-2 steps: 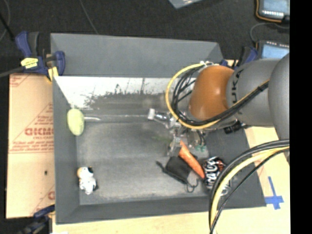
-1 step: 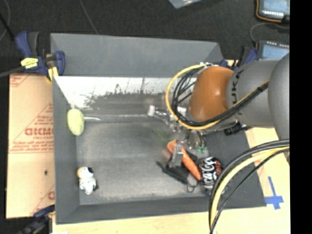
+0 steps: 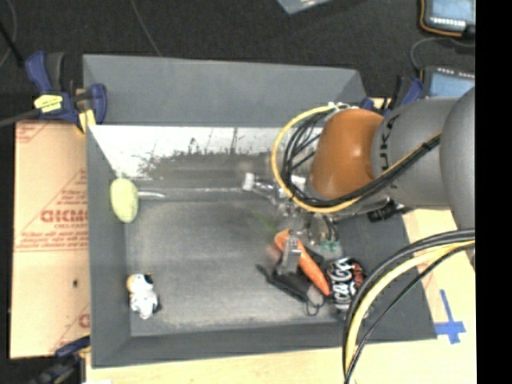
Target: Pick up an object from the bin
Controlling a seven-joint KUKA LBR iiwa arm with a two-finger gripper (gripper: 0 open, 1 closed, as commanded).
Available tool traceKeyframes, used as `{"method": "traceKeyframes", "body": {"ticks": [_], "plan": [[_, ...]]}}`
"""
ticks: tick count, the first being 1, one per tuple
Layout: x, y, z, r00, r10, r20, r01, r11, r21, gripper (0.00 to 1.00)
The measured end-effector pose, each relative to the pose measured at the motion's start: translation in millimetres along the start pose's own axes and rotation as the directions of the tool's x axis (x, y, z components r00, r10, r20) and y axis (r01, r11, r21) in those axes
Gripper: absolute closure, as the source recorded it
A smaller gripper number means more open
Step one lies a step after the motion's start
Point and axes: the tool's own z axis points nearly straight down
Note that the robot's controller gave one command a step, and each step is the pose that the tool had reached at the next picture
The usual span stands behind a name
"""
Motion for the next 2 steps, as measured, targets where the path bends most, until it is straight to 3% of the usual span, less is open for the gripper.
{"method": "traceKeyframes", "body": {"ticks": [1,2], "plan": [[7.5,-43.6,2.4,0.961,0.275,0.002,-0.275,0.961,0.000,1.00],[7.5,-43.6,2.4,0.961,0.275,0.002,-0.275,0.961,0.000,1.00]]}}
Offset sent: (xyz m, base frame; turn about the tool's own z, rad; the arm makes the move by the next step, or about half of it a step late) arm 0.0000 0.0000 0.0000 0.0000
